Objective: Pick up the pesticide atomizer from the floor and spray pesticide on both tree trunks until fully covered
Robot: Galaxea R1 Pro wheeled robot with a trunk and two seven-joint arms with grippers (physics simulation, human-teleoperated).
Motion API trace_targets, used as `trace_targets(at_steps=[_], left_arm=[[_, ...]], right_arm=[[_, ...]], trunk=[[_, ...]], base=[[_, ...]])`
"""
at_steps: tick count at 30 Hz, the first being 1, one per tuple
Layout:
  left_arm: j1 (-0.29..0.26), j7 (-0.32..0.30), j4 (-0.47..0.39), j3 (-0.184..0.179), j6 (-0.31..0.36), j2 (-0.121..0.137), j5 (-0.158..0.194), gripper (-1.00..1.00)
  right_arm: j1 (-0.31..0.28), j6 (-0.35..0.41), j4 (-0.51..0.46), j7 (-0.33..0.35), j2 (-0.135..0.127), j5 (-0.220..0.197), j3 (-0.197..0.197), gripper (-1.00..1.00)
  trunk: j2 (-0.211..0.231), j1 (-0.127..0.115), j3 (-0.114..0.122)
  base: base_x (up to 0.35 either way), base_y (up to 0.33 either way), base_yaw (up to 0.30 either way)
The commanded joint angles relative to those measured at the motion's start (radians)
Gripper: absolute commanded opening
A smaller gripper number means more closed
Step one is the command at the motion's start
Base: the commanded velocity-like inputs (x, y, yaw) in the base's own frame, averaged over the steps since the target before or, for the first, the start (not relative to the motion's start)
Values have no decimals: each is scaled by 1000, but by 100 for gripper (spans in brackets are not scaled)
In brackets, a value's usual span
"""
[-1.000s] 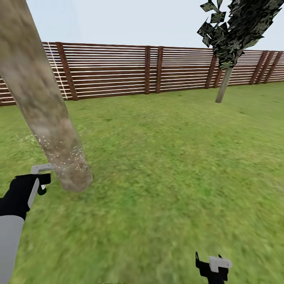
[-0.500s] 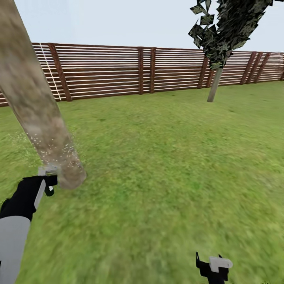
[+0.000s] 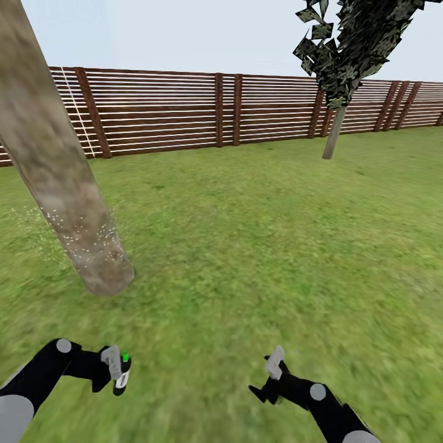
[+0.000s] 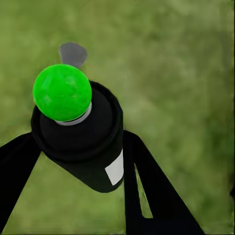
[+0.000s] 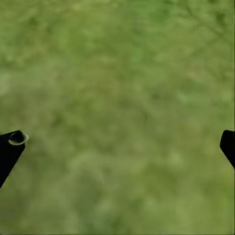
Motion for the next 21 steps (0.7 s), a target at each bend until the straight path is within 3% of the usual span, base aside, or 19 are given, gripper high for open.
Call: trace_targets(at_steps=[1,3,5,7,8,9,10,12,13,14,17,21], left_arm=[[0,-33,0,-38,-17,-3,-18,-100],[0,-43,0,-93,-23,-5,-22,-100],[1,-46,0,-117,-23,-12,-22,-100],[0,-70,0,-141,-24,-36,-26,-100],[-1,-80,0,-164,-23,-55,-27,-100],[-2,-84,0,-181,-23,-66,-28,-100],[-2,-86,0,-198,-21,-74,-28,-100],[-2,-87,0,-220,-19,-91,-28,-100],[-2,-87,0,-225,-18,-111,-30,-100],[-1,-87,0,-228,-18,-145,-54,-100],[0,-87,0,-228,-18,-195,-108,-100],[1,-87,1,-229,-19,-240,-127,-100]], right_arm=[[-3,8,-16,68,45,5,1,100],[-5,10,-23,91,74,5,1,100],[-6,10,-22,117,78,6,2,100],[-6,9,-24,204,81,9,5,100],[-7,9,-29,242,83,10,32,100],[-7,9,-36,255,84,10,63,-100],[-7,10,-46,263,85,10,106,-100],[-8,10,-50,268,87,9,137,-100],[-10,10,-52,270,93,9,151,-100],[-11,10,-52,270,110,9,162,-100],[-12,10,-53,270,134,9,165,-100],[-12,9,-58,270,145,8,166,-100]], trunk=[[0,0,0],[0,0,0],[0,0,0],[0,0,0],[0,0,0],[0,0,0],[0,0,0],[0,0,0],[0,0,0],[0,0,0],[0,0,0],[0,0,0]], base=[[0,0,0],[0,0,0],[0,0,0],[0,0,0],[0,0,0],[0,0,0],[0,0,0],[0,0,0],[0,0,0],[0,0,0],[0,0,0],[0,0,0]])
